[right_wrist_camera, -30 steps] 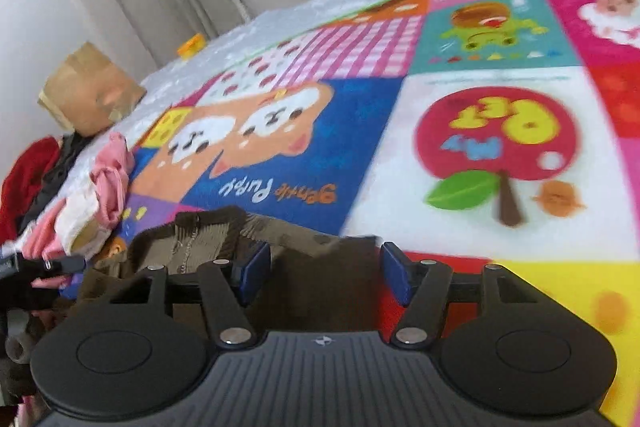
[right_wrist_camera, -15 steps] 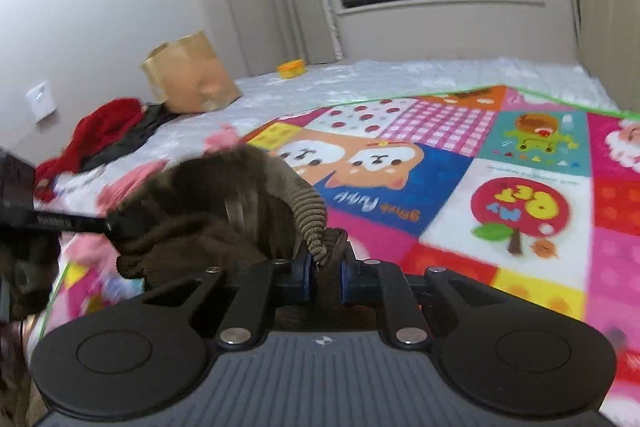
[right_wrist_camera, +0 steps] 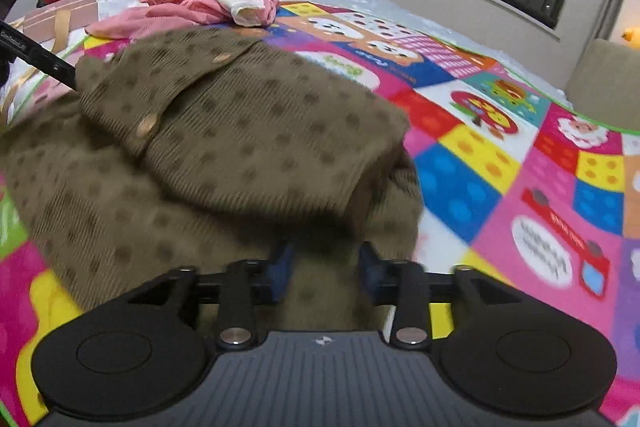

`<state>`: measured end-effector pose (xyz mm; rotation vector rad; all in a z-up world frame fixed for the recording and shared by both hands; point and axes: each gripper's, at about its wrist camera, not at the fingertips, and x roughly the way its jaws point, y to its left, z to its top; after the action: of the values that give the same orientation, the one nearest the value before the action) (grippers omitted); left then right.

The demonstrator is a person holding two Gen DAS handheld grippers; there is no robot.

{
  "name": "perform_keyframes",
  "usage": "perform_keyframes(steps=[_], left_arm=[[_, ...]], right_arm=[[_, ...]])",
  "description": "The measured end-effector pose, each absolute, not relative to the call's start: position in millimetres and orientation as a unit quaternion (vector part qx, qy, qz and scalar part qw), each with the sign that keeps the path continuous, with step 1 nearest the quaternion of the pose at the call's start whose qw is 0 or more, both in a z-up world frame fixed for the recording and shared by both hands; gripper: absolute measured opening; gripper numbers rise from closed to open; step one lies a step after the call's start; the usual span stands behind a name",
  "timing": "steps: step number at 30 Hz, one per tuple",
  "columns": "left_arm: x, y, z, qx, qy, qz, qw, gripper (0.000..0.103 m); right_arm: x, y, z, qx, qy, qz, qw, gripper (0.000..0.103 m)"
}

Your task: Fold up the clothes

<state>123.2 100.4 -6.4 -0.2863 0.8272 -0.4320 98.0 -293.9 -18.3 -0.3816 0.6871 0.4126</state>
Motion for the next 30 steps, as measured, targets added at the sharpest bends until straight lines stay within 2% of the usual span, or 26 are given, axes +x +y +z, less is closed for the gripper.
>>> perform_keyframes(steps=[1, 2, 3, 5, 11, 13, 15, 16, 17, 24, 28, 30], left_arm=[[114.3, 100.1, -6.5, -0.133, 0.395, -0.207, 0.885, 0.055], [105.0, 99.2, -6.4, -0.127, 0.393, -0.208, 0.887, 0.06], [94.8, 95.6, -5.0, -0.114, 0.388, -0.214, 0.889, 0.069], [76.9, 81.1, -2.8, -0.074, 0.38, -0.231, 0.893, 0.08], [47.7, 26.8, -7.2, 0.021, 0.37, -0.288, 0.883, 0.094], [42.0, 11.6, -9.8, 0.045, 0.369, -0.3, 0.879, 0.095], [40.3, 5.8, -11.1, 0.061, 0.366, -0.296, 0.88, 0.095], [40.5, 5.5, -11.4, 0.067, 0.364, -0.29, 0.883, 0.095], [40.8, 5.1, -11.7, 0.073, 0.362, -0.284, 0.885, 0.096], [43.6, 3.8, -13.9, 0.112, 0.347, -0.239, 0.9, 0.098], [61.9, 24.6, -8.8, 0.106, 0.334, -0.163, 0.922, 0.098], [69.6, 39.7, -3.4, 0.092, 0.33, -0.135, 0.93, 0.098]], right_arm=[[88.5, -296.5, -17.8, -0.185, 0.328, 0.193, 0.906, 0.05], [78.0, -296.6, -15.9, -0.192, 0.321, 0.191, 0.908, 0.054], [66.6, -293.9, -13.1, -0.202, 0.311, 0.198, 0.907, 0.057], [43.3, -283.2, -7.4, -0.218, 0.293, 0.237, 0.9, 0.072], [3.2, -225.2, -20.0, -0.271, 0.276, 0.346, 0.855, 0.076], [1.2, -209.6, -30.0, -0.292, 0.271, 0.347, 0.849, 0.076], [6.3, -202.1, -31.8, -0.289, 0.269, 0.345, 0.852, 0.057], [8.9, -198.3, -32.7, -0.288, 0.268, 0.343, 0.853, 0.032], [13.9, -197.8, -26.2, -0.279, 0.261, 0.333, 0.862, 0.014], [56.9, -229.3, 47.0, -0.182, 0.203, 0.259, 0.927, 0.01], [54.8, -239.3, 48.5, -0.189, 0.199, 0.249, 0.929, 0.011], [47.5, -242.4, 39.1, -0.2, 0.212, 0.253, 0.923, 0.016]])
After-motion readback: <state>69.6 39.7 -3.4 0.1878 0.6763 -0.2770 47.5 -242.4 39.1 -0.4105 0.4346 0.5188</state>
